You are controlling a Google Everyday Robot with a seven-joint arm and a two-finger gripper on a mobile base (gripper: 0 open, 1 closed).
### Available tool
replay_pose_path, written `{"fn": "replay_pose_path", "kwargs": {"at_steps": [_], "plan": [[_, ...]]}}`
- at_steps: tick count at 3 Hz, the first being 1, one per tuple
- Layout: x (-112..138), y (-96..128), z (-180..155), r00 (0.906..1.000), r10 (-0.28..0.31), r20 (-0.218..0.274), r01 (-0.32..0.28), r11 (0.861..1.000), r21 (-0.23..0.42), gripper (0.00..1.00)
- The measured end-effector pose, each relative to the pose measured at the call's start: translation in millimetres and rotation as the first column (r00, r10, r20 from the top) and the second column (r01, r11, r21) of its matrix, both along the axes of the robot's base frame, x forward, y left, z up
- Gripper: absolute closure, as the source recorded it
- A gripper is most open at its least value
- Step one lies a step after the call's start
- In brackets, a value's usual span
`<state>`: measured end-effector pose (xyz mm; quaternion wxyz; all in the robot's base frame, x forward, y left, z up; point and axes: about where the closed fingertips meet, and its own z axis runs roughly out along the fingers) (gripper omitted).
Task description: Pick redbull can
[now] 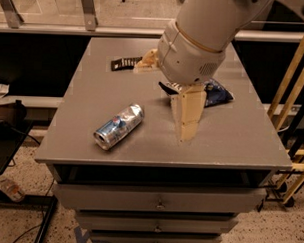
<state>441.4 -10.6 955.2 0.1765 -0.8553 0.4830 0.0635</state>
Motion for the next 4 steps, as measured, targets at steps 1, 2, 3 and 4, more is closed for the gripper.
{"fn": "replay_pose_path", "kwargs": {"at_steps": [1, 2, 3, 4], "plan": [[19, 26, -20, 0.9912, 0.127, 0.038, -0.124, 0.99, -0.062, 0.0], [52, 43, -51, 0.9745, 0.214, 0.067, -0.2, 0.964, -0.178, 0.0], [76, 53, -76, 0.965, 0.236, 0.114, -0.197, 0.94, -0.28, 0.0], [83, 61, -85, 0.9567, 0.248, 0.153, -0.186, 0.924, -0.334, 0.0]]}}
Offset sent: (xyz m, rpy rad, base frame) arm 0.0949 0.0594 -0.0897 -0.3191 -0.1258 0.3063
